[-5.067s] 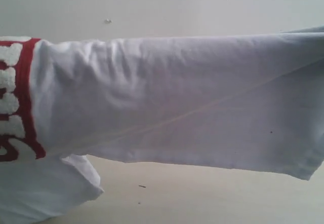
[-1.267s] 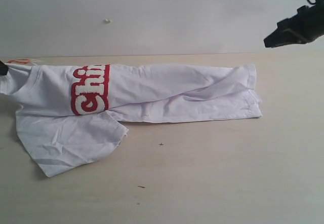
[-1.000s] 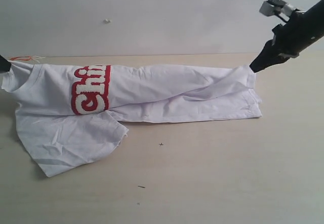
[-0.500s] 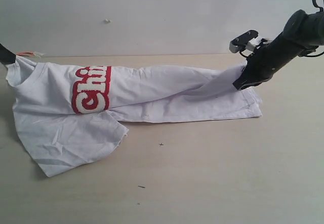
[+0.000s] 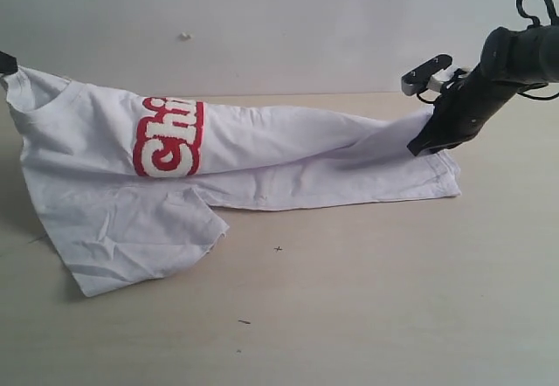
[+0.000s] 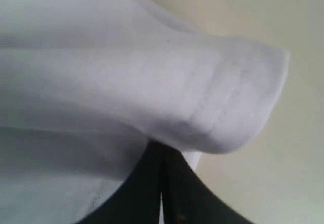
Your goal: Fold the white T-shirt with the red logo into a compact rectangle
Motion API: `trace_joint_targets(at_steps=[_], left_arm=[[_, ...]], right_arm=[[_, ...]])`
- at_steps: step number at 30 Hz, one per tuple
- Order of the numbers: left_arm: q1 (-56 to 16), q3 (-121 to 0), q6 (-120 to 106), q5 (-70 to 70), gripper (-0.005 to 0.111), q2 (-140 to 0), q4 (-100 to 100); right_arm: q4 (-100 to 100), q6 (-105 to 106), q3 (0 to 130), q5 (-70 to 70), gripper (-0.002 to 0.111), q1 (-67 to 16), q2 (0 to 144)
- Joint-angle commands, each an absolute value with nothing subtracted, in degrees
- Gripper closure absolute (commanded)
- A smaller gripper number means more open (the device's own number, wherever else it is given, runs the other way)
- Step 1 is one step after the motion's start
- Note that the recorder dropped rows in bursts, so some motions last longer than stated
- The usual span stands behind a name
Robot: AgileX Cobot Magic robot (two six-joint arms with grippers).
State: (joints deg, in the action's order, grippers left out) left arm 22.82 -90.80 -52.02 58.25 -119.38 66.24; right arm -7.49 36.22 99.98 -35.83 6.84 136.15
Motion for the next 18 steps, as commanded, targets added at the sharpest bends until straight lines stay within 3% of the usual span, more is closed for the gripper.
trace_joint_targets(at_steps=[1,10,13,16,17,18], left_arm=[[26.8,-91.2,-56.9,64.2,0.043,-119.0,81.9],[27.7,-91.2,-65.6,66.9,0.045,-119.0,85.0],[25.3,-91.2,-73.2,70.0,0.065,-119.0,76.8],[20.6,-91.2,-73.2,70.0,0.100,-119.0,64.5],[18.9,-91.1,-72.7,70.0,0.107,-119.0,60.8],[16.5,-90.7,-70.9,70.0,0.106,-119.0,56.9]], right_arm=[[-4.6,35.9,99.3,-40.3,0.108,7.3,137.9],[-4.7,35.9,99.3,-40.5,0.108,7.3,137.9],[-5.0,35.9,99.3,-40.8,0.108,7.3,137.9],[-5.1,35.9,99.3,-41.3,0.108,7.3,137.4],[-5.1,35.9,99.3,-41.6,0.108,7.3,137.3],[-5.1,35.9,99.3,-41.7,0.108,7.3,136.9]])
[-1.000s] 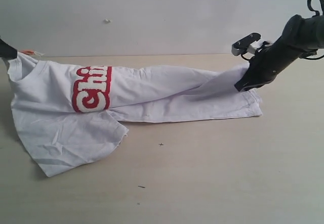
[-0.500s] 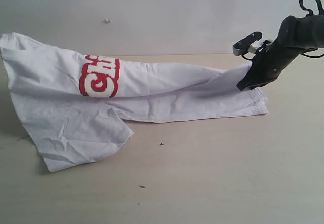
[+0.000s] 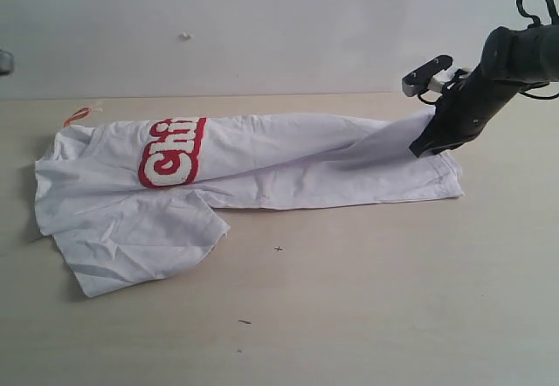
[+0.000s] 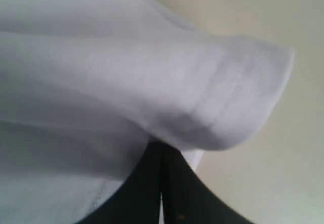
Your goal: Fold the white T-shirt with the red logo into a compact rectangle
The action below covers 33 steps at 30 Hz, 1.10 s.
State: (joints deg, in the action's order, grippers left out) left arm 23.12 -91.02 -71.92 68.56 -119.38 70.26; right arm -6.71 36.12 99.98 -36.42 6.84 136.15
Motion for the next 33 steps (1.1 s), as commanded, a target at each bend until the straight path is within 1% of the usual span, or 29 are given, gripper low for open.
trace_joint_targets(at_steps=[1,4,7,13,19,23,25,27,29,31,33], left_arm=[[14.1,-90.1,-69.2,68.4,0.106,-119.0,53.8],[6.1,-88.1,-67.7,64.2,0.107,-119.1,47.3],[-0.3,-86.8,-63.6,59.7,0.107,-120.1,39.5],[-8.0,-83.9,-51.0,55.4,0.107,-125.1,21.8],[-8.3,-83.6,-44.5,55.2,0.107,-127.1,13.4],[-8.3,-83.6,-44.3,55.5,0.107,-127.0,13.8],[-8.3,-83.6,-44.3,56.7,0.107,-127.0,14.5],[-8.3,-83.6,-44.0,57.1,0.107,-126.8,14.5],[-8.3,-83.6,-43.5,57.3,0.107,-126.1,16.4],[-8.6,-83.5,-43.7,58.2,0.107,-125.1,17.8],[-8.7,-83.2,-43.7,58.3,0.107,-125.1,17.4]], right_arm=[[-5.4,35.9,99.3,-41.8,0.108,7.3,136.6],[-5.9,35.9,99.3,-41.8,0.108,7.3,135.6],[-8.2,35.9,99.3,-42.3,0.108,7.3,135.0],[-13.4,42.2,99.3,-47.6,0.108,7.3,134.3],[-13.4,42.0,99.3,-47.1,0.108,7.5,128.6],[-16.2,41.8,99.3,-47.3,0.108,7.7,124.5],[-20.4,42.3,98.5,-53.4,0.108,7.4,124.7],[-20.1,43.8,94.0,-57.5,0.108,6.7,125.0],[-19.9,45.2,89.8,-55.3,0.108,6.7,124.8],[-16.1,43.8,85.2,-45.6,0.108,6.7,124.8],[-14.5,42.7,82.4,-39.6,0.108,6.7,124.8]])
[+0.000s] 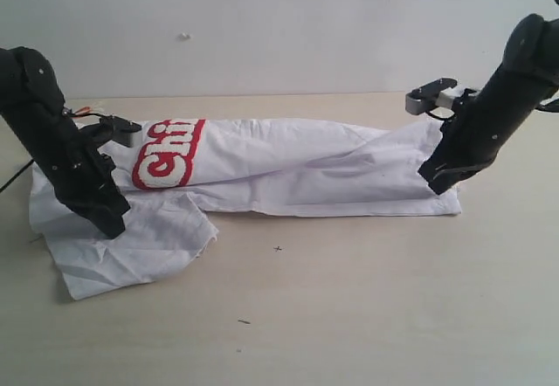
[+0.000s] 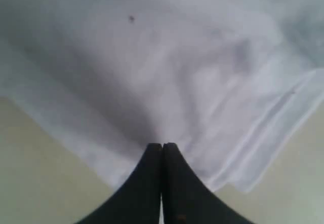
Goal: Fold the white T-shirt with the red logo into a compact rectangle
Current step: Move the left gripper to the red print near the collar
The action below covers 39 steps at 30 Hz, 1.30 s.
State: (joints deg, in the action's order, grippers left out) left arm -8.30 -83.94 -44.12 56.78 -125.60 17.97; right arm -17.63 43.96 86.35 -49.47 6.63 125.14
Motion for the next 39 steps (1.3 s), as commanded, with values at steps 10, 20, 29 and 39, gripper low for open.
trace_joint_targets(at_steps=[10,20,29,39], left_arm=[[-8.7,-75.0,-42.4,59.4,0.107,-124.7,11.2],[-8.7,-68.8,-42.3,60.8,0.107,-119.4,16.7],[-11.5,-60.5,-40.3,57.8,0.107,-113.8,16.7],[-10.2,-60.5,-41.5,43.2,0.107,-98.7,22.6]], right_arm=[[-6.7,38.3,77.4,-44.4,0.108,6.7,124.6],[-6.6,38.3,69.6,-47.4,0.108,6.7,115.8],[-10.2,39.7,60.9,-47.5,0.108,6.7,107.1],[-22.5,45.0,60.8,-35.0,0.108,6.7,99.3]])
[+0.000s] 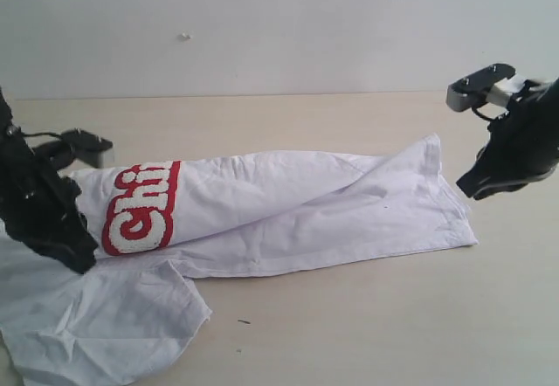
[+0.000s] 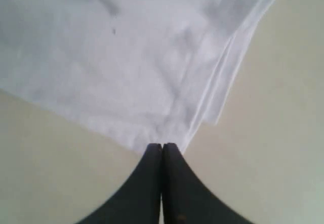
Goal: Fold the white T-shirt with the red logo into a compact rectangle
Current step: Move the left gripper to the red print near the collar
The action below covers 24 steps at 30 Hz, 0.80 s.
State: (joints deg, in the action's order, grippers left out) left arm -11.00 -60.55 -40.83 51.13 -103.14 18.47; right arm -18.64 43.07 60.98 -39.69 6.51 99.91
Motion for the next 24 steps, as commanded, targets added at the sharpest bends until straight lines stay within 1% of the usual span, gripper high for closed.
trace_joint_targets(at_steps=[1,5,9,12,17,20,24], left_arm=[[-10.2,-60.5,-41.5,40.2,0.107,-98.0,23.9],[-10.3,-60.5,-41.5,32.1,0.107,-99.4,26.7],[-10.4,-61.9,-41.4,26.7,0.107,-105.2,28.5],[-10.4,-65.0,-40.3,26.4,0.107,-110.5,28.5],[-10.4,-69.8,-37.0,26.6,0.107,-117.7,28.5],[-10.4,-72.4,-36.8,27.9,0.107,-119.9,28.5],[-10.4,-73.5,-36.1,28.2,0.107,-120.2,28.5]], right_arm=[[-22.5,44.9,60.8,-34.0,0.108,6.7,100.1],[-24.8,44.9,60.9,-30.2,0.108,6.7,103.9],[-28.2,44.9,61.1,-27.8,0.108,6.7,107.3],[-28.3,44.9,61.1,-26.7,0.108,6.7,109.4],[-27.9,44.9,61.1,-25.7,0.103,6.7,112.1],[-27.2,44.2,61.1,-25.3,0.104,6.7,113.7],[-20.9,35.3,61.1,-27.3,0.107,6.7,116.0]])
